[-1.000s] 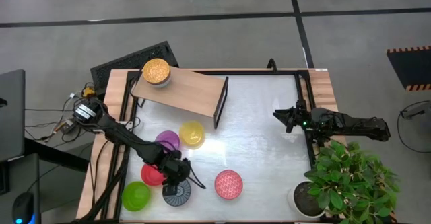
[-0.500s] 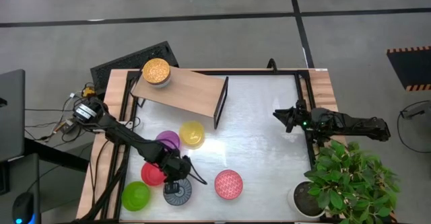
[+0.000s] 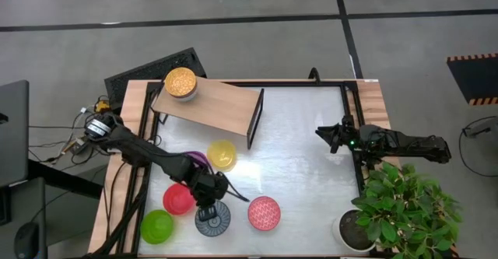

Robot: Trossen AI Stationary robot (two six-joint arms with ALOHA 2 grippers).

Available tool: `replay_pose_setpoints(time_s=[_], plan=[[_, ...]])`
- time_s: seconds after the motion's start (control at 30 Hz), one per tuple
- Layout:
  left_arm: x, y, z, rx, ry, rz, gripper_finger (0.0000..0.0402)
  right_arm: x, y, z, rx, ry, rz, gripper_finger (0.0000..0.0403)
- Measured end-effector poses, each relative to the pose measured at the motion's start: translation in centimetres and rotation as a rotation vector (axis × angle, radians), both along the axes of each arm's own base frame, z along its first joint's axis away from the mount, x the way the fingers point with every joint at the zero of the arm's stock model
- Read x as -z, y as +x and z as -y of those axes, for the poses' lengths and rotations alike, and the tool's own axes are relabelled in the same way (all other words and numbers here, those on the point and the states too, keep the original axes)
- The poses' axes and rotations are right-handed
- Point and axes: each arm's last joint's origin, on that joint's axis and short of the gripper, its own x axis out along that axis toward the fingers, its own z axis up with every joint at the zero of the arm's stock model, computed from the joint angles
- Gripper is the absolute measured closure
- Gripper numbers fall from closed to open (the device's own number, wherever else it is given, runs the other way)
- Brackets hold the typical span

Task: Place and stack bowls onto a shelf
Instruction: Stack the blue patterned bowl on top of the yellow patterned bowl on the shelf

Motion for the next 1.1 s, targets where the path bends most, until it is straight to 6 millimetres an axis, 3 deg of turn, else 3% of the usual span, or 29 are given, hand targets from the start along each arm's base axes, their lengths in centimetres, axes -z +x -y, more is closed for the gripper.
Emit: replay_pose_setpoints(time_s=[0.27,0.6,0.77,1.1], plan=[[-6.8,0.9,-2.3,-0.043,0.082,0.002,0.0401,0.0,0.0,0.0,0.0,0.0,0.0,0.0239],[-14.2,1.2,-8.8,-0.291,0.107,0.065,0.0401,0.1,0.0,0.0,0.001,-0.001,-0.01,0.0239],[-17.7,0.1,-13.1,-0.471,0.181,0.098,0.0399,0.1,0.0,0.0,0.001,-0.001,-0.01,0.0239],[-22.8,-4.6,-21.1,-0.697,0.341,0.173,0.0399,0.1,0.0,0.0,0.002,-0.002,-0.011,0.0239]])
